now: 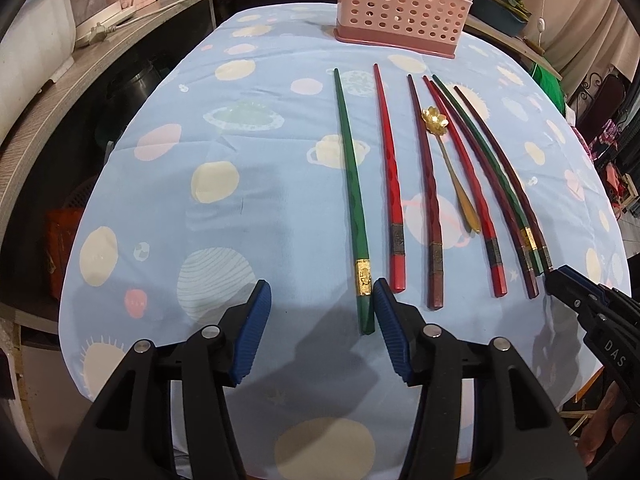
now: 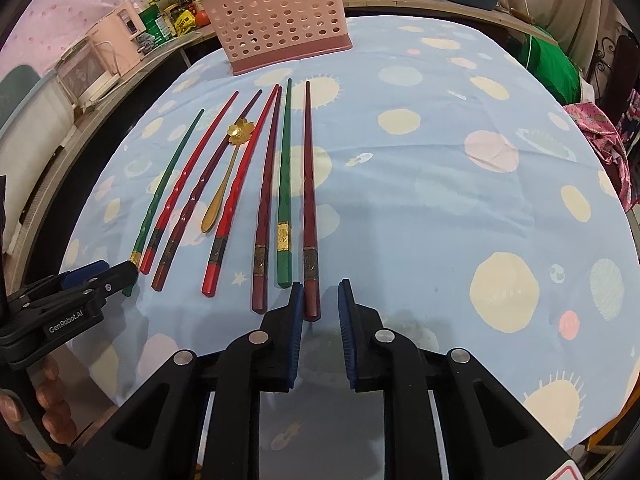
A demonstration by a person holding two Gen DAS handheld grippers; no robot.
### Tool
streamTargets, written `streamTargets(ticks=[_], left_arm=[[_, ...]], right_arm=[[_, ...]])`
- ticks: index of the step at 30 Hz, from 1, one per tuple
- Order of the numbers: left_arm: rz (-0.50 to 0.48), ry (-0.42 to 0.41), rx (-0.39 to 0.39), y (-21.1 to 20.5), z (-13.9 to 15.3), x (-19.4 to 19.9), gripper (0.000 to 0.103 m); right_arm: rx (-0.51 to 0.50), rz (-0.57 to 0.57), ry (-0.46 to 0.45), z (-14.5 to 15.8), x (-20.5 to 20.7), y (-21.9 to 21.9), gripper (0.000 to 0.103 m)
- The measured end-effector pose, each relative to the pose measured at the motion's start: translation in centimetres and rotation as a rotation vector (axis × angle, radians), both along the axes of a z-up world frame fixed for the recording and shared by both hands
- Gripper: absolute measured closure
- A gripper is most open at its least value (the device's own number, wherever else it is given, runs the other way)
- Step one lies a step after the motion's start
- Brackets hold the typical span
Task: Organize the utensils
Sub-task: 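Grasp the green gold-banded chopstick with the left gripper while the right gripper grasps a dark red chopstick, then lift and carry both chopsticks to the pink basket with both grippers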
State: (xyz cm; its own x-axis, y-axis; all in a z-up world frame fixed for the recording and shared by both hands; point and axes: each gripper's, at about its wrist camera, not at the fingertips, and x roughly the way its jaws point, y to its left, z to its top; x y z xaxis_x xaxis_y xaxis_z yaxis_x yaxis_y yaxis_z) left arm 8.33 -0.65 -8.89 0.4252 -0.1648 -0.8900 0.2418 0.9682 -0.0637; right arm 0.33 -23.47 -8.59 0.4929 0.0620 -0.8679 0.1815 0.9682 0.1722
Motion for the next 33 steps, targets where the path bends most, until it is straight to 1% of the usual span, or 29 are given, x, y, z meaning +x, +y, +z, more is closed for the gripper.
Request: streamTargets(ticks=[2, 6, 8, 9, 10, 12, 17, 22, 28, 33], left_arm=[[0.001, -0.003, 0.004, 0.0, 0.0, 0.0, 0.057], [0.002, -0.006, -0.002, 0.3, 0.1, 0.1, 0.073], [0.000, -0.005, -0.009, 0.3, 0.1, 0.2, 0.079], [-0.002, -0.005, -0.012, 0.3, 0.1, 0.2, 0.082], [-0.006, -0.005, -0.016, 0.3, 0.1, 0.1, 0.089], [-0.013, -0.001, -0.021, 0.1, 0.1, 0.1, 0.095], [-0.021, 0.013, -0.047, 0.2, 0.4, 0.0, 0.096], [-0.027, -0.007, -0.062, 0.2, 1.6, -0.2, 0.096], [-0.009, -0.048, -0.099, 0.8, 4.5, 0.2, 0.096], [0.003, -0.108, -0.137, 1.4, 7.8, 0.7, 0.096]], right_arm=[[-0.008, 0.001, -0.001, 0.0, 0.0, 0.0, 0.089], [-0.023, 0.002, -0.002, -0.1, 0.1, 0.0, 0.093], [-0.028, 0.005, -0.002, -0.1, 0.1, 0.1, 0.095], [-0.030, 0.006, -0.003, -0.1, 0.1, 0.1, 0.095], [-0.031, 0.006, -0.004, -0.1, 0.1, 0.1, 0.095], [-0.032, 0.006, -0.005, -0.1, 0.1, 0.1, 0.095], [-0.029, 0.006, -0.017, 0.4, -0.1, 0.1, 0.096], [-0.019, -0.002, -0.060, 2.0, -0.3, -0.1, 0.096], [-0.001, -0.024, -0.129, 4.8, -0.3, -1.0, 0.096], [0.009, -0.051, -0.206, 8.0, 0.0, -2.3, 0.096]])
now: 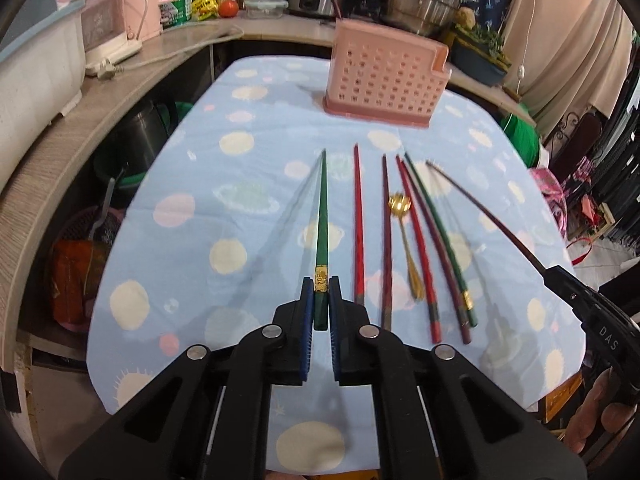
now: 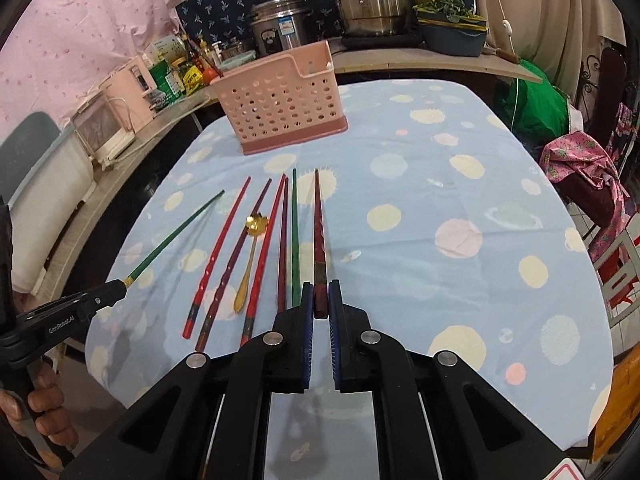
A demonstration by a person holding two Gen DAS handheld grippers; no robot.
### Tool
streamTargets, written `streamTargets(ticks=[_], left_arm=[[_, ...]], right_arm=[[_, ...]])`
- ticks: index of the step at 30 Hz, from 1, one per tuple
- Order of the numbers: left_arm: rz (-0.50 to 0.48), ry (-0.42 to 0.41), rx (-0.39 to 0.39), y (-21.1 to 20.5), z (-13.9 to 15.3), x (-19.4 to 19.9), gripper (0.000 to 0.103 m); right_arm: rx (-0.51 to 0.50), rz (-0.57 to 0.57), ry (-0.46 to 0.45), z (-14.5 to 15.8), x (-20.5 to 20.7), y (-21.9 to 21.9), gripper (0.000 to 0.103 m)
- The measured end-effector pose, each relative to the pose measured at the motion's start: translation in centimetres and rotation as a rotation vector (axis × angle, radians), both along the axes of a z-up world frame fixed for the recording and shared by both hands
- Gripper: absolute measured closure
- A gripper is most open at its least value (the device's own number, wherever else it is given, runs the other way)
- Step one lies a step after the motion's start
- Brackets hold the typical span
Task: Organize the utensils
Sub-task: 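Lift and carry both chopsticks to the pink basket with both grippers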
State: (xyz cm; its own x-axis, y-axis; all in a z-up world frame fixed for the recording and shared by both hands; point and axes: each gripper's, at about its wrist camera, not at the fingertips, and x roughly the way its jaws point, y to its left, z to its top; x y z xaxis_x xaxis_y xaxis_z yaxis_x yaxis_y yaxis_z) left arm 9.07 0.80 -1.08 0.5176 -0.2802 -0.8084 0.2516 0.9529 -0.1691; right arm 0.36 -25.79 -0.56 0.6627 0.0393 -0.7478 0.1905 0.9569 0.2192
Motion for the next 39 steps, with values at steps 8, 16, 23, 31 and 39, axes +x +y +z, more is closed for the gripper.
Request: streamTargets(ticks=[8, 16, 23, 31, 39], left_arm=[[0.023, -0.108, -0.052, 0.3, 5.5, 2.2, 0.096], [0.035, -0.202, -0.076, -0.4, 10.0, 5.7, 0.096], [0.046, -0.259, -0.114, -1.2, 13.4, 9.5, 0.096], [0.043, -0.327, -0.180, -2.4, 18.2, 13.6, 0.096], [0.053, -0.444, -0.220, -4.2, 23.7, 17.3, 0.096]], right_arm=[[0.007, -0.030, -0.117, 5.0, 1.1, -2.1, 0.096], [0.012, -0.036, -0.204, 8.7, 3.6, -3.6, 0.096], [0.045, -0.040, -0.289, 12.1, 6.5, -5.1, 0.096], [0.065, -0.039, -0.391, 16.2, 10.3, -6.5, 0.096], [0.102, -0.085, -0.533, 21.1, 15.8, -9.0, 0.096]])
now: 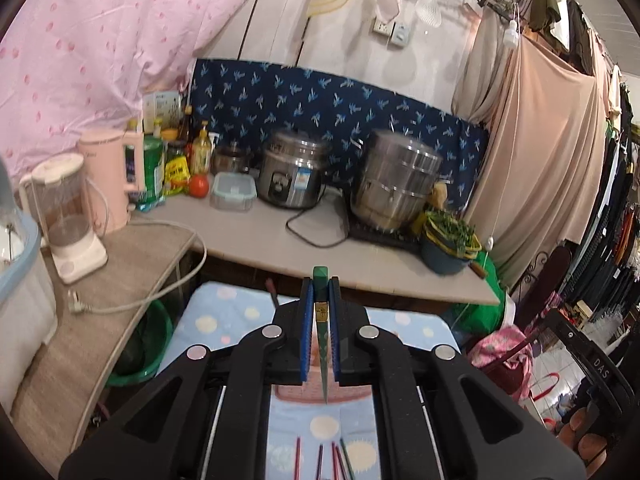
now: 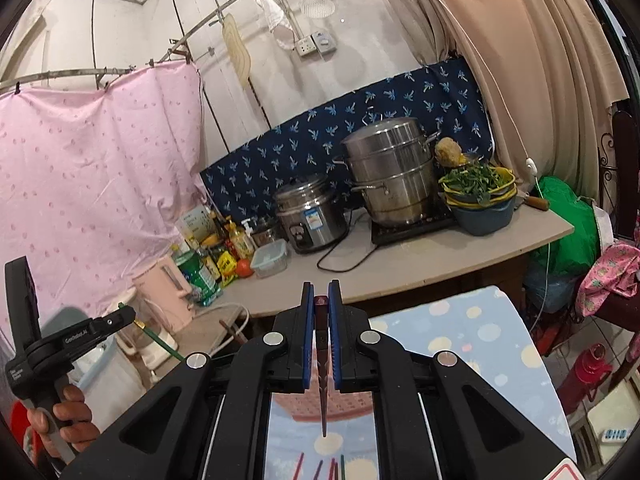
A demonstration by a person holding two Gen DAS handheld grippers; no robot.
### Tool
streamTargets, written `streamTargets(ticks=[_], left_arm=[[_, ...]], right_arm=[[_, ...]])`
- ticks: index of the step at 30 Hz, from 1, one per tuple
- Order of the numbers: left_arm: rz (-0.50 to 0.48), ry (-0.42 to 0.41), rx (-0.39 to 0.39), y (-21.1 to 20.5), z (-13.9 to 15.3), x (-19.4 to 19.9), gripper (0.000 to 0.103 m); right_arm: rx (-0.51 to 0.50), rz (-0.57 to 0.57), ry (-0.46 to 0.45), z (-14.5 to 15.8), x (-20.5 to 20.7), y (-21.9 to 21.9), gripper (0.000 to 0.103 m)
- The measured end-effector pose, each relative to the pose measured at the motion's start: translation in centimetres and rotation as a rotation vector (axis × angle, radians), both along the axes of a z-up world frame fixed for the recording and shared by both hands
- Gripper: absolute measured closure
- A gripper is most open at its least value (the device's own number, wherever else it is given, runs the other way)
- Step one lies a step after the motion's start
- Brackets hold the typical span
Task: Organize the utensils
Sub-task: 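Lift and carry both chopsticks to the pink basket with both grippers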
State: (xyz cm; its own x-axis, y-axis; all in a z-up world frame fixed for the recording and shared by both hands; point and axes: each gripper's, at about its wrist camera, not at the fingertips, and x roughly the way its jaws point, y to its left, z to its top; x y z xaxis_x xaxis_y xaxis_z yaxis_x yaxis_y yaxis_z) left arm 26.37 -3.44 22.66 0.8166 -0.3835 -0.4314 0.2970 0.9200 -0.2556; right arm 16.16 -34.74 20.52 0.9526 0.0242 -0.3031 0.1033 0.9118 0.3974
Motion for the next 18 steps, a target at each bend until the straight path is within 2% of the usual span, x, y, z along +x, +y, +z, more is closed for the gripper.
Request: streamTargets(ticks=[3, 9, 12, 18], left_arm=[[0.018, -0.027, 0.004, -0.6, 0.9, 1.6, 0.096], [0.049, -0.030, 0.016, -1.2, 0.8, 4.8, 0.096], [0.059, -0.021, 0.035, -1.6, -0.1, 5.8, 0.096], [0.055, 0.043, 0.052, -1.9, -3.3, 7.6, 0.096]], right_arm=[[0.021, -0.007, -0.026, 0.7, 2.0, -0.4, 0.096], [0.032, -0.013, -0.042, 0.9, 6.1, -0.5, 0.096], [0.021, -0.009, -0.011, -0.1, 7.9, -0.2, 0.096], [0.005, 0.010, 0.088, -4.3, 10.6, 0.8, 0.096]])
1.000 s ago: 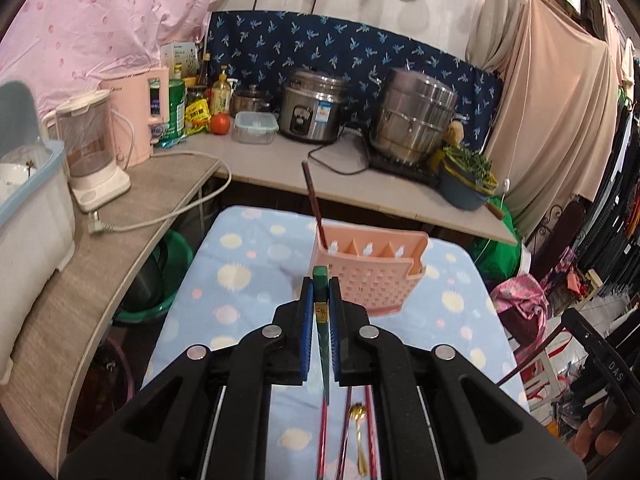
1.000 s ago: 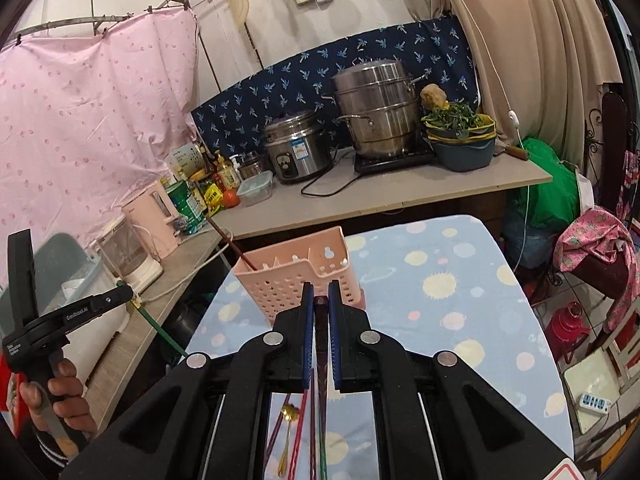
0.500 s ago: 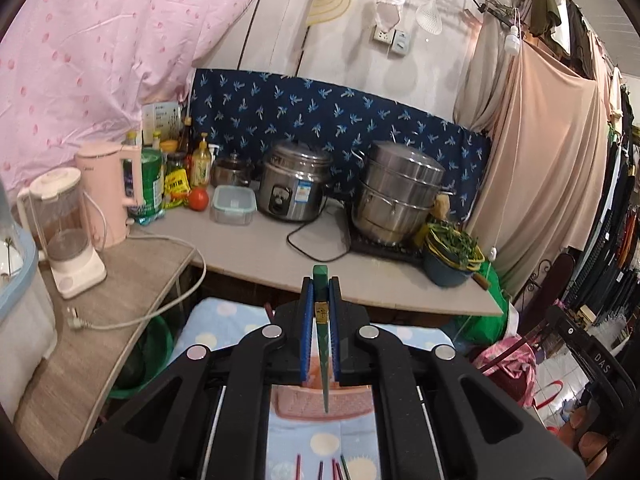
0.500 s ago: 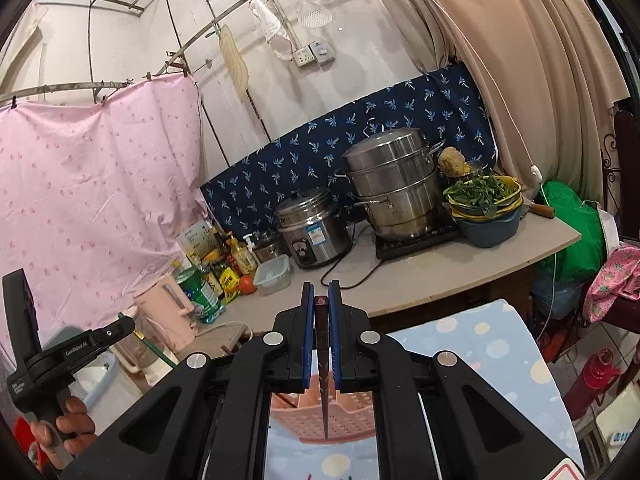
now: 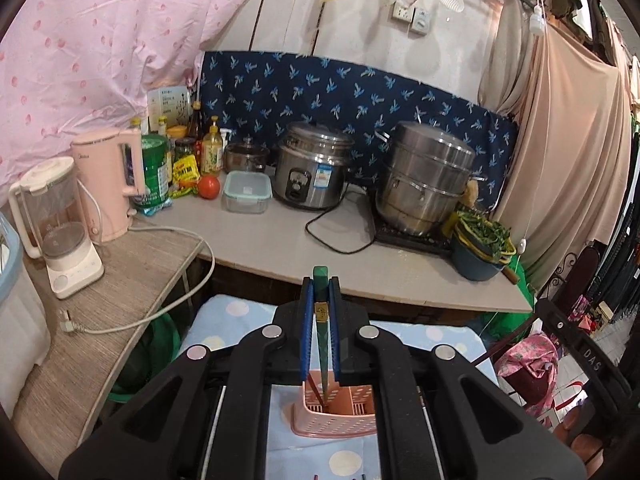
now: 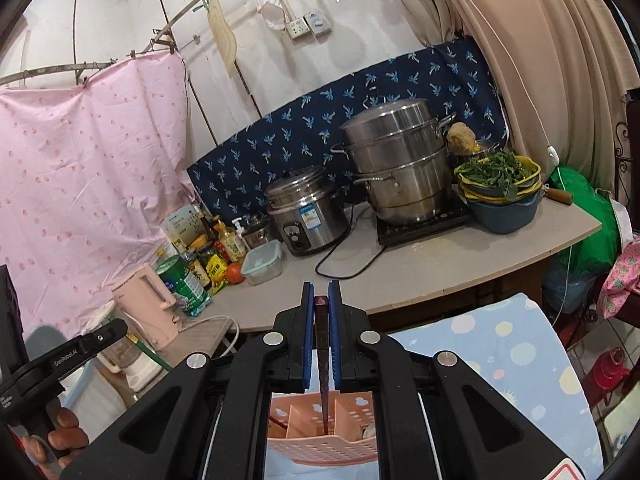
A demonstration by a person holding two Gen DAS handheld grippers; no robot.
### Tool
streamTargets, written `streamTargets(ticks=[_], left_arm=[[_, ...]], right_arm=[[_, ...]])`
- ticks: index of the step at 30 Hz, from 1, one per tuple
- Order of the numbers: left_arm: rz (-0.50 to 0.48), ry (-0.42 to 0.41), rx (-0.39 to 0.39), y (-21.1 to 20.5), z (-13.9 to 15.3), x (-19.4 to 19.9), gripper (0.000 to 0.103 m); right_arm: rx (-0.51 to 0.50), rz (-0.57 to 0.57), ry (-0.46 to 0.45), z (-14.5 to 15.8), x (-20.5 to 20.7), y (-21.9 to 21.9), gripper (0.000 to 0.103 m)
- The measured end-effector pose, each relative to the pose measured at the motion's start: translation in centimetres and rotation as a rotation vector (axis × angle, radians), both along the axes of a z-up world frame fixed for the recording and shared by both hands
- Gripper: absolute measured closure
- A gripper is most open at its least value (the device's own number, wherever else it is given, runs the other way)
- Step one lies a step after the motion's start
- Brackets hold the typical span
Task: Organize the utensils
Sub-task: 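Lift and carry both chopsticks to the pink basket with both grippers, then open both grippers to drop the chopsticks into the basket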
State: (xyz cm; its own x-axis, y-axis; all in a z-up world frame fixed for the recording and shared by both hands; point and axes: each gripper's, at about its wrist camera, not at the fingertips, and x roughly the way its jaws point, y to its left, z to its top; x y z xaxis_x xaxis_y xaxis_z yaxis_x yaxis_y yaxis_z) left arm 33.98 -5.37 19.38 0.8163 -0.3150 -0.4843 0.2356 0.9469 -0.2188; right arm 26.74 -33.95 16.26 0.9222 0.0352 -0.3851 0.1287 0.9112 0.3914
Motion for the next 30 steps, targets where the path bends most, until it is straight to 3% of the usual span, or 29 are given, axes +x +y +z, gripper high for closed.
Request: streamTargets(ticks=[8, 17, 19, 21, 24, 30], left_arm=[[0.001, 0.069, 0.019, -0.3, -3.4, 1.5, 0.096], [-0.001, 0.099, 0.022, -0.2, -5.0, 1.8, 0.095], [0.003, 0.098, 0.028, -0.3, -5.0, 1.6, 0.089], [0.003, 0.093, 0.028, -0.3, -4.9, 1.3, 0.078], [0.010, 0.069, 0.037, -0.2, -4.5, 0.4, 0.066], [0.006, 0.052, 0.059, -0.2, -4.2, -1.4, 0.064]], right_arm=[[-0.016, 0.022, 0.091, -4.2, 1.7, 1.1, 0.096], [-0.018, 0.020, 0.119, -5.5, 1.8, 1.3, 0.091], [-0.021, 0.009, 0.113, -5.2, 1.5, 1.2, 0.085], [-0.018, -0.002, 0.101, -5.0, 1.0, 1.0, 0.071], [-0.024, -0.003, 0.095, -4.6, 0.2, 1.0, 0.071], [-0.047, 0.010, 0.099, -4.4, -2.0, 1.8, 0.071]])
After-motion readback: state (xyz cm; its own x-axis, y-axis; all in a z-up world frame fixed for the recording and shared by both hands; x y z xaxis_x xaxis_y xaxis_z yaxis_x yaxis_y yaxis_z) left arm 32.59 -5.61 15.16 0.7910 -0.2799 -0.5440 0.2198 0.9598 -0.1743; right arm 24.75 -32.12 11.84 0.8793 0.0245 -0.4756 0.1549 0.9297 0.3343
